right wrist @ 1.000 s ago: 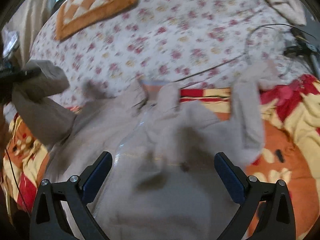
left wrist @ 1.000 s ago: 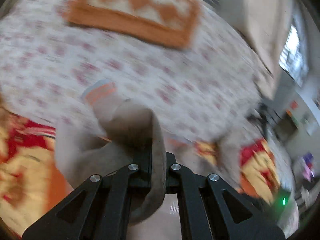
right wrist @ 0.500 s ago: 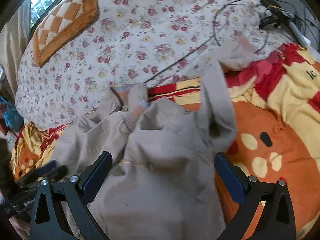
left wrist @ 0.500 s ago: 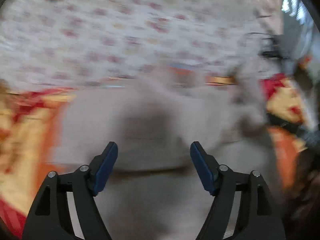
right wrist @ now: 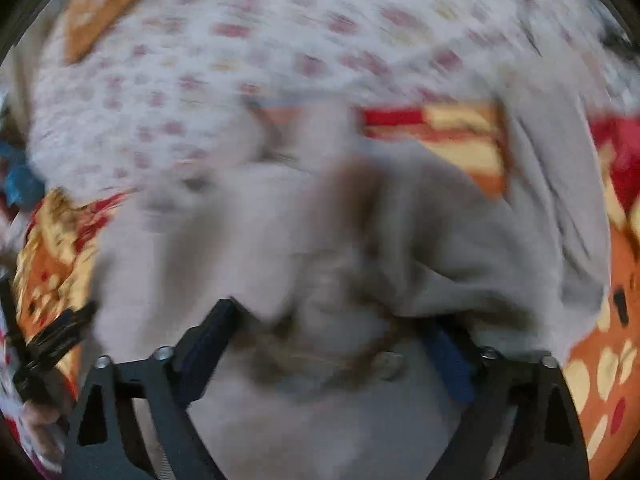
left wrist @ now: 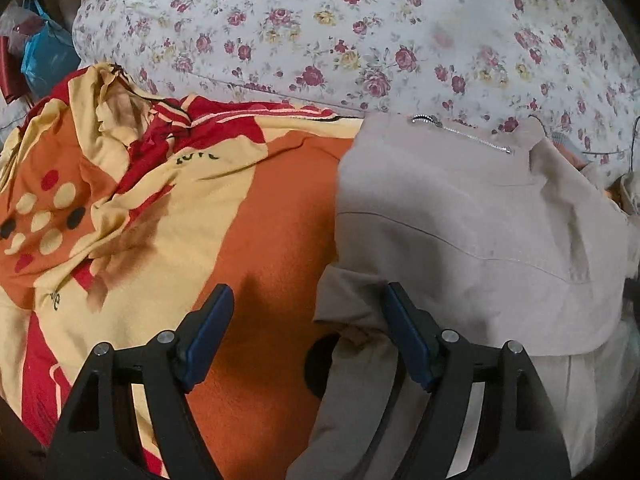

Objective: Fold large clothes

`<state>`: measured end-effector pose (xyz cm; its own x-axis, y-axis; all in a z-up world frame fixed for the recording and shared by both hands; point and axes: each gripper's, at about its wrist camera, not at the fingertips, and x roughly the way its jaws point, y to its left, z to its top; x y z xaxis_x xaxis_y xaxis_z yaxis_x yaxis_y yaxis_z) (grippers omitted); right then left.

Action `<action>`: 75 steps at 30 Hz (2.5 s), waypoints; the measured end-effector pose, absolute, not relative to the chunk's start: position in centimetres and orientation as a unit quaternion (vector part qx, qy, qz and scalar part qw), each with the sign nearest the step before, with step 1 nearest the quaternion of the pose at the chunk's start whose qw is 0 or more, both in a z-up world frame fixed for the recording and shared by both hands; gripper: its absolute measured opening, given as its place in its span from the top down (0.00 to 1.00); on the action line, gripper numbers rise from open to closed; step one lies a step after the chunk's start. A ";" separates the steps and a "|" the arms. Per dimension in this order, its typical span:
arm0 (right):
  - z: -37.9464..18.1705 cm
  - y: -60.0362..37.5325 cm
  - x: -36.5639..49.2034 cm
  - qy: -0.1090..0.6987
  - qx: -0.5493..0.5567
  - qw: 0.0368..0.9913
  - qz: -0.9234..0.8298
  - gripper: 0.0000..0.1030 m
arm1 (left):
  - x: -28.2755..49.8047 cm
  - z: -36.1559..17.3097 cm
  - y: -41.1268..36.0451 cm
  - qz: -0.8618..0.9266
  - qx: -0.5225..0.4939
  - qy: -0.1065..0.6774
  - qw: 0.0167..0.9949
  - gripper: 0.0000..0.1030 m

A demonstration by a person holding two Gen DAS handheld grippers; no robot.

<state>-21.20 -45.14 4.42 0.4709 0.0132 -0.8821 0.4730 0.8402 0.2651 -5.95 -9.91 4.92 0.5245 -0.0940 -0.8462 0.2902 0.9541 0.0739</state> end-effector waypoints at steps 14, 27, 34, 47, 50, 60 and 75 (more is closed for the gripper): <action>5.5 -45.7 -18.6 0.463 0.292 0.824 -0.146 0.60 | -5.6 4.1 -10.4 -0.109 0.091 0.485 0.863 0.20; 6.5 -46.0 -25.3 0.472 0.240 0.834 -0.157 0.80 | -6.9 5.9 -10.7 -0.099 0.103 0.470 0.871 0.20; 13.2 -45.1 -26.3 0.385 0.194 0.889 -0.157 0.35 | -8.4 9.4 -11.8 -0.113 0.092 0.402 0.904 0.20; 11.1 -46.3 -22.7 0.405 0.185 0.884 -0.141 0.87 | -6.7 6.4 -13.0 -0.115 0.103 0.438 0.886 0.20; 10.8 -46.2 -24.8 0.410 0.163 0.883 -0.162 0.88 | -6.6 6.2 -13.8 -0.112 0.110 0.434 0.887 0.20; 13.8 -45.8 -26.8 0.370 0.144 0.898 -0.190 0.67 | -6.7 4.1 -15.0 -0.102 0.148 0.449 0.876 0.20; 6.6 -41.8 -19.6 0.475 0.083 0.869 -0.113 0.68 | -6.1 3.6 -14.7 -0.108 0.128 0.463 0.870 0.16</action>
